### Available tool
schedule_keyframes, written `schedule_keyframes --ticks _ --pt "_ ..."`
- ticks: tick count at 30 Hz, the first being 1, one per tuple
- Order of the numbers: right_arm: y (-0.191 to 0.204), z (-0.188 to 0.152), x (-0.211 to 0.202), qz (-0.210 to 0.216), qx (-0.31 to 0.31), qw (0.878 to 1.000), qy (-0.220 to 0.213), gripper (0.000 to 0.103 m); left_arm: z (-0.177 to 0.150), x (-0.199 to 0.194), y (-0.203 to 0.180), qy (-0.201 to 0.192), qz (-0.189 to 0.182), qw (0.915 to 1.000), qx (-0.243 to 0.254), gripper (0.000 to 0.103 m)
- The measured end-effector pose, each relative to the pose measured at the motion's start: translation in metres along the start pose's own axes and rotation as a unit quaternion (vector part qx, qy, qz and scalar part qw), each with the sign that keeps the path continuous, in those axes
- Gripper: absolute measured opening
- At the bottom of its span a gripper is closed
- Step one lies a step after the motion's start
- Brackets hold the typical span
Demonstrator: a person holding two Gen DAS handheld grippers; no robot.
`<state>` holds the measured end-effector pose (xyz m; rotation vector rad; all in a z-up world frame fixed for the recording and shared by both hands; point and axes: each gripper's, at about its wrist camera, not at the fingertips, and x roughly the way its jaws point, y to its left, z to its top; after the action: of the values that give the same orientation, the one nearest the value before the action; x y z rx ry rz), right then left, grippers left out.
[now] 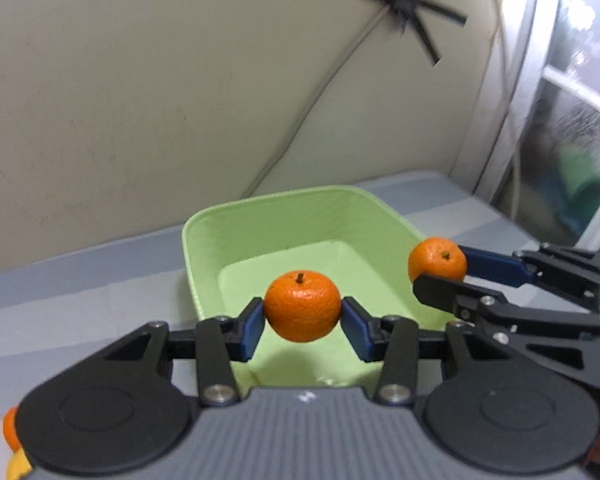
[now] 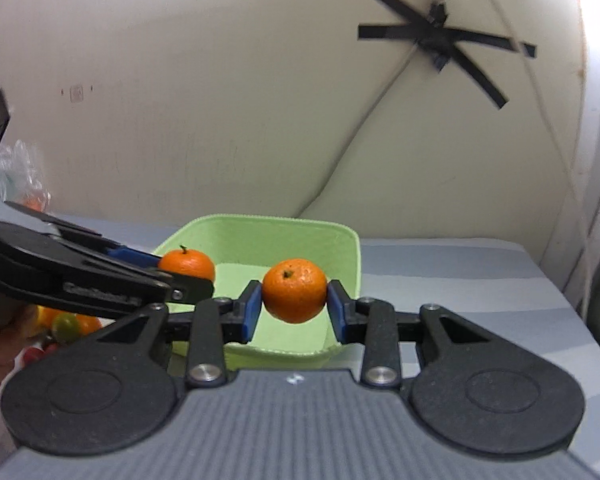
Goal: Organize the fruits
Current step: 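Carry both mandarins into the green basket and open both tools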
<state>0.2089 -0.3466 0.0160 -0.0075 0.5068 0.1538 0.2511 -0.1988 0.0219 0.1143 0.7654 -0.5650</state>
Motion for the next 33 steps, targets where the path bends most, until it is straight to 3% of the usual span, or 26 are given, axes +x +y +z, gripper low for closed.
schedule_keyframes --ticks 9,16,20,26,33 --pt "0.006 -0.005 0.012 -0.012 -0.013 1.000 0.016 0.040 -0.001 -0.001 0.008 -0.001 0.021 0.9998 0.003 0.047" --pt "0.010 -0.006 -0.030 -0.007 0.007 1.000 -0.018 0.040 -0.008 -0.097 0.040 -0.093 0.002 0.9948 -0.040 0.049" --pt "0.023 -0.014 -0.060 0.036 0.029 0.999 -0.028 0.040 -0.043 -0.157 0.070 -0.132 0.038 0.9886 -0.062 0.049" --pt "0.067 -0.037 -0.073 0.103 0.023 0.994 -0.007 0.039 -0.112 -0.191 0.098 -0.117 0.097 0.9837 -0.095 0.047" --pt "0.098 -0.054 -0.044 0.116 0.012 0.993 0.034 0.039 -0.154 -0.157 0.067 -0.068 0.045 0.9961 -0.033 0.047"
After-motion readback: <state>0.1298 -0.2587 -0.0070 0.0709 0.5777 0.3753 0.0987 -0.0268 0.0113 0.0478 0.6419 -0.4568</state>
